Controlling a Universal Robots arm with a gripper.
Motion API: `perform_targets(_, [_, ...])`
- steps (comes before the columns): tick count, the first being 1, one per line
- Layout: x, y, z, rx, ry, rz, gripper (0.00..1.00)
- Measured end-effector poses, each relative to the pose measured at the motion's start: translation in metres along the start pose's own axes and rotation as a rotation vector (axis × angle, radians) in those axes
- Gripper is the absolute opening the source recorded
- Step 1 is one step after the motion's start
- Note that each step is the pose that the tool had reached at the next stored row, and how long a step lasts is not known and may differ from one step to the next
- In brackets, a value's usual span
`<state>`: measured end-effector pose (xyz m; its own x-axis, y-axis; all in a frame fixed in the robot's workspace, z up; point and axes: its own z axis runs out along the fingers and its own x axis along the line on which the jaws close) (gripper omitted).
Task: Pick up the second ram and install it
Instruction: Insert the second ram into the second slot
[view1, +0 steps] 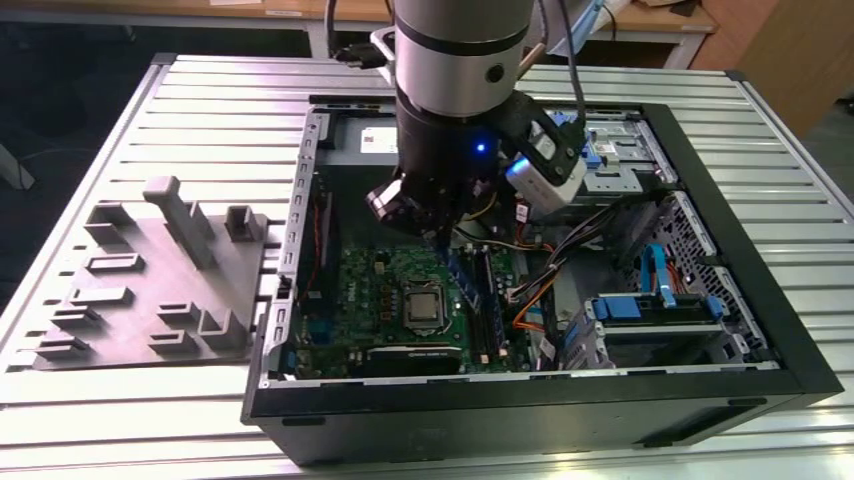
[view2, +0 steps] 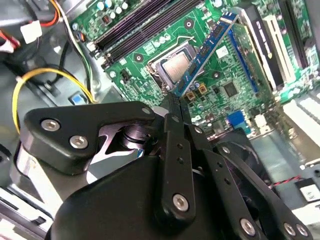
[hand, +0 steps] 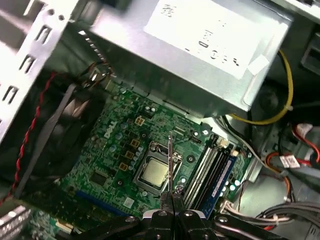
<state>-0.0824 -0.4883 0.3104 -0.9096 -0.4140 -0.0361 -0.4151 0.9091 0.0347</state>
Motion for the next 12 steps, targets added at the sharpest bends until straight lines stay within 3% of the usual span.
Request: perform_targets(12, [0.0001, -0.0001, 0.0018, 0.0079, -0.0075, 0.218, 0.12])
